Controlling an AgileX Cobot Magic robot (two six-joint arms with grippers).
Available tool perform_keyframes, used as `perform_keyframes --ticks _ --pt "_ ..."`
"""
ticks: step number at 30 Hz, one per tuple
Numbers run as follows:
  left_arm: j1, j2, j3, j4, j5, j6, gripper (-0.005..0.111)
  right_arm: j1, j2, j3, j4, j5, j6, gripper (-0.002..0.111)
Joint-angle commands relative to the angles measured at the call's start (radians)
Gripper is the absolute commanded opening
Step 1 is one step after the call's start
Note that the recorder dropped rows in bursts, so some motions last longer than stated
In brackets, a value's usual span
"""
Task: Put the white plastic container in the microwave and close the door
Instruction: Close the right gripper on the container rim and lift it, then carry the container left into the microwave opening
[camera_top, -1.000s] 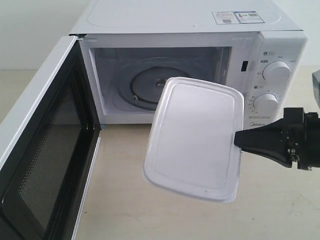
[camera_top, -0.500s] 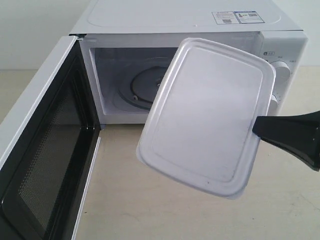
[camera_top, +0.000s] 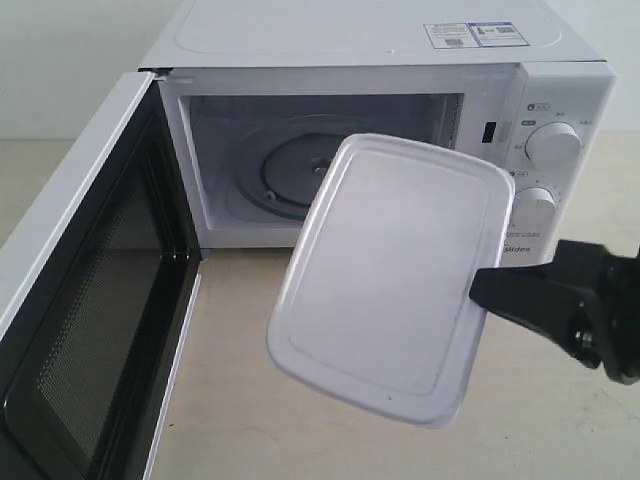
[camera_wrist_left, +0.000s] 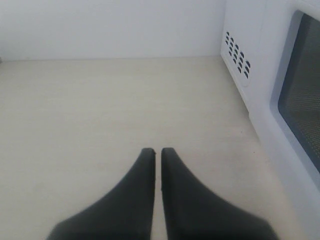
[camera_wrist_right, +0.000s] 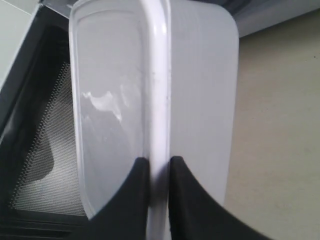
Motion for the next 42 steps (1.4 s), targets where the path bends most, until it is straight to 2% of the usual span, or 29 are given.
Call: perform_keyframes --ticks 1,7,12,18,20,27,33,36,37,39,42 --pt "-0.001 -0.002 0.004 -0.002 -0.003 0.003 0.004 0.16 -0.009 0.002 0.027 -0.218 0.022 0.0" --pt "-0.001 -0.002 0.004 -0.002 -0.003 0.003 0.004 0.274 -0.009 0.002 0.027 -0.341 0.069 0.0" --pt "-0.001 -0.002 0.004 -0.002 -0.003 0.003 0.004 0.282 -0.009 0.002 0.027 -0.412 0.082 0.0" --pt "-0.001 -0.002 0.004 -0.002 -0.003 0.003 0.004 0.282 -0.028 -0.018 0.027 -0.57 0.194 0.0" --pt "-0.001 -0.002 0.004 -0.002 -0.003 0.003 0.004 0.282 -0.043 -0.034 -0.004 -0.564 0.269 0.0" --pt "-0.001 -0.002 0.004 -0.002 -0.003 0.003 0.004 0.282 -0.119 -0.053 -0.404 -0.6 0.783 0.0" --pt "-0.001 -0.002 0.004 -0.002 -0.003 0.003 0.004 0.284 -0.151 -0.031 -0.876 -0.608 1.322 0.0" --pt "-0.001 -0.002 0.004 -0.002 -0.003 0.003 0.004 0.317 -0.167 0.007 -1.174 -0.674 1.697 0.0" --pt "-0.001 -0.002 0.004 -0.002 -0.003 0.003 0.004 0.361 -0.167 0.054 -1.361 -0.776 1.938 0.0" --pt "-0.001 -0.002 0.004 -0.002 -0.003 0.003 0.004 0.413 -0.151 0.114 -1.529 -0.898 2.104 0.0" --pt "-0.001 -0.002 0.004 -0.002 -0.003 0.003 0.004 0.434 -0.116 0.169 -1.513 -0.98 2.102 0.0"
